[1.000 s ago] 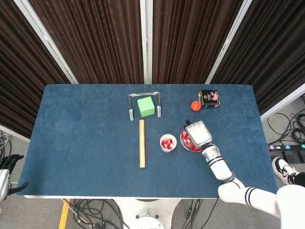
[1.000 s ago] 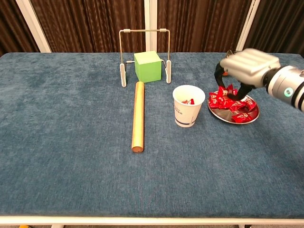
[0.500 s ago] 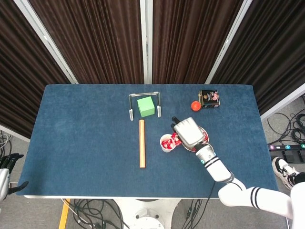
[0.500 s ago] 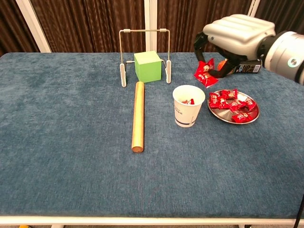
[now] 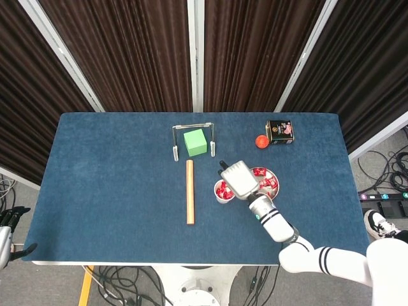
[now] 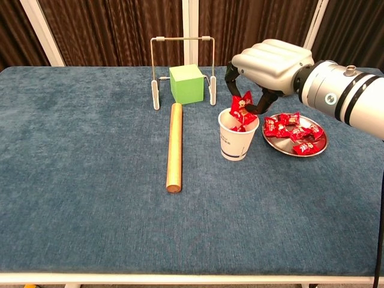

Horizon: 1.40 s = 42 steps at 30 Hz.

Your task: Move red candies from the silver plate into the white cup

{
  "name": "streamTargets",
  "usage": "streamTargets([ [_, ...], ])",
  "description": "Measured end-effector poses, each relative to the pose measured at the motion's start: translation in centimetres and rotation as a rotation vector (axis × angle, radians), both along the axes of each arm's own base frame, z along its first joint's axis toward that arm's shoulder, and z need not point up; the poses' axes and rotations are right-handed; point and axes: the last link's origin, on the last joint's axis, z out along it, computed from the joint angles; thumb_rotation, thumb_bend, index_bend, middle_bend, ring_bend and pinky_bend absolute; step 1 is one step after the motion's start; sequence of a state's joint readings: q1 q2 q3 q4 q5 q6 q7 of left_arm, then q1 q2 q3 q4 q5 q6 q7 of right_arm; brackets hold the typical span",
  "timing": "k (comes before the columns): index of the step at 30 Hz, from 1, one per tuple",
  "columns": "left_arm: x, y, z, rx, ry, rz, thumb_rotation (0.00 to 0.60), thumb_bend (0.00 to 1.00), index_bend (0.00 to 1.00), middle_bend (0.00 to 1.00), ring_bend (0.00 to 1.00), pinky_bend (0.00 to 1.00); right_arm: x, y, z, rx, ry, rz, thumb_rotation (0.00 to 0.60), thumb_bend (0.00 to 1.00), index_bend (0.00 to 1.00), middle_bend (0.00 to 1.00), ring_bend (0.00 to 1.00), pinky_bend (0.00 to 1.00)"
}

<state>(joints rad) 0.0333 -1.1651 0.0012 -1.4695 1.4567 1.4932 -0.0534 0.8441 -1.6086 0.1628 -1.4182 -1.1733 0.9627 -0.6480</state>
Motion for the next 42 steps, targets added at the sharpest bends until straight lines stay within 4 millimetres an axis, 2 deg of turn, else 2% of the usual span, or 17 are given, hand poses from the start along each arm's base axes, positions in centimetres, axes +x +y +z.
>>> streamTargets([
  [6,0.0,0.0,0.0,0.002,-0.002,0.001,0.6,0.0,0.27,0.28,0.2,0.21,0.0,0.2,-0.4,0.01,0.004,-0.003,0.6,0.32,0.48,0.27,0.75,1.0],
  [13,0.0,0.0,0.0,0.004,-0.003,0.002,0.6,0.0,0.27,0.28,0.2,0.21,0.1,0.1,-0.2,0.007,-0.005,-0.005,0.6,0.21,0.43,0.27,0.74,1.0],
  [22,0.2,0.2,0.0,0.006,-0.001,-0.011,0.6,0.0,0.27,0.28,0.2,0.21,0.0,0.0,2.3,-0.013,-0.101,-0.036,0.6,0.12,0.42,0.27,0.74,1.0],
  [25,0.3,0.1,0.1,0.011,-0.002,-0.015,0.6,0.0,0.27,0.28,0.2,0.21,-0.2,0.1,2.9,-0.013,-0.127,-0.046,0.6,0.1,0.41,0.3,0.74,1.0],
  [27,0.4,0.1,0.2,0.012,-0.002,-0.017,0.6,0.0,0.27,0.28,0.2,0.21,-0.6,0.1,3.6,-0.03,-0.137,-0.051,0.6,0.1,0.39,0.36,0.74,1.0],
  [28,0.5,0.1,0.2,0.013,-0.001,-0.017,0.6,0.0,0.27,0.28,0.2,0.21,-0.8,0.0,4.0,-0.039,-0.139,-0.054,0.6,0.1,0.39,0.43,0.74,1.0],
  [29,0.5,0.1,0.2,0.013,-0.001,-0.018,0.6,0.0,0.27,0.28,0.2,0.21,-1.1,0.0,4.5,-0.051,-0.141,-0.057,0.6,0.1,0.39,0.52,0.75,1.0],
  [31,0.7,0.2,0.2,0.011,-0.001,-0.024,0.6,0.0,0.27,0.28,0.2,0.21,-2.0,-0.2,5.7,-0.083,-0.138,-0.063,0.6,0.1,0.39,0.76,0.81,1.0],
  [33,0.9,0.3,0.1,0.008,-0.003,-0.032,0.6,0.0,0.27,0.28,0.2,0.21,-3.0,-0.2,6.8,-0.105,-0.124,-0.076,0.6,0.1,0.39,0.89,0.89,1.0],
  [37,1.4,0.5,-0.1,0.002,-0.003,-0.045,0.6,0.0,0.27,0.28,0.2,0.21,-4.9,-0.4,8.3,-0.11,-0.068,-0.128,0.6,0.09,0.39,0.98,0.97,1.0],
  [42,1.6,0.5,-0.2,-0.002,-0.002,-0.048,0.6,0.0,0.27,0.28,0.2,0.21,-6.7,-0.6,7.3,-0.048,-0.013,-0.222,0.6,0.14,0.43,1.0,0.99,1.0],
])
